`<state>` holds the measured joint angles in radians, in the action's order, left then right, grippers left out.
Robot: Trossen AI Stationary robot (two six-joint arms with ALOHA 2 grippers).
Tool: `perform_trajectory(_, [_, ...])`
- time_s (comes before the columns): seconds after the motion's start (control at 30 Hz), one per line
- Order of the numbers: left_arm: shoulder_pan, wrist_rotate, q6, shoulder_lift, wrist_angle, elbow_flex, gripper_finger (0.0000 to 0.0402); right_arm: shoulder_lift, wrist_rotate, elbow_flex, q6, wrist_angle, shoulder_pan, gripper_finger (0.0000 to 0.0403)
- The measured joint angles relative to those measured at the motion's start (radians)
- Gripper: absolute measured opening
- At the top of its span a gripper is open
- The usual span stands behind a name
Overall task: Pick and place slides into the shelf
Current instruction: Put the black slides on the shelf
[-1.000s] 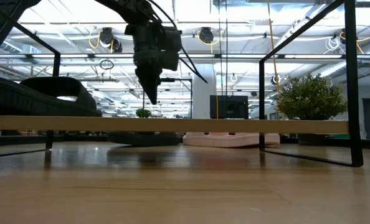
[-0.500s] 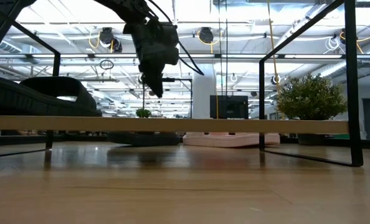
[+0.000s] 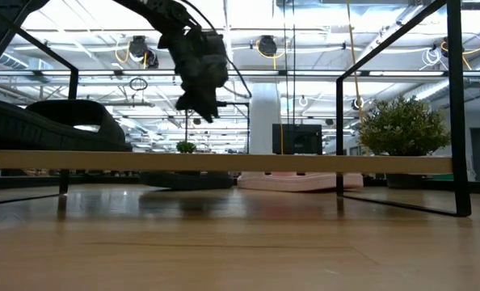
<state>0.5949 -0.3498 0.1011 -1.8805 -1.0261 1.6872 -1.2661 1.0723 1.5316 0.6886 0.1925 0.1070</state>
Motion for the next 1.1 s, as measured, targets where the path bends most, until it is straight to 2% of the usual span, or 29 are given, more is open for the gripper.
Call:
perform_trajectory(0.07, [-0.003,-0.030,0.123,0.000,0.000,-0.002,0.0118,0.000,0.000,0.000,0.000,0.000,0.000,0.0196])
perform_trajectory(0.13, [-0.009,-0.083,0.231,0.000,0.075,-0.019,0.0118,0.000,0.000,0.000,0.000,0.000,0.000,0.0196])
perform_trajectory(0.3, [-0.010,-0.205,0.401,0.000,0.197,-0.088,0.0118,0.000,0.034,0.000,0.002,0.000,0.000,0.0196])
perform_trajectory(0.5, [-0.009,-0.176,0.503,0.006,0.190,-0.161,0.0118,0.000,0.198,0.000,0.068,0.000,0.001,0.0196])
perform_trajectory(0.6, [-0.014,-0.123,0.475,0.012,0.194,-0.162,0.0118,0.000,0.262,0.000,0.134,0.000,0.000,0.0196])
perform_trajectory(0.7, [-0.003,-0.095,0.422,0.019,0.217,-0.162,0.0118,0.000,0.270,0.000,0.186,0.000,0.000,0.0196])
perform_trajectory(0.8, [0.015,-0.095,0.405,0.019,0.205,-0.156,0.0118,0.000,0.250,0.000,0.219,0.001,0.000,0.0196])
perform_trajectory(0.87, [0.024,-0.103,0.405,0.019,0.207,-0.155,0.0118,0.000,0.202,0.000,0.221,0.007,-0.001,0.0196])
perform_trajectory(1.0, [0.051,-0.100,0.379,0.034,0.208,-0.155,0.0118,0.000,0.049,0.000,0.175,0.009,-0.005,0.0196])
perform_trajectory(1.1, [0.087,-0.096,0.367,0.064,0.211,-0.154,0.0118,0.000,-0.101,0.000,0.072,0.023,-0.018,0.0196])
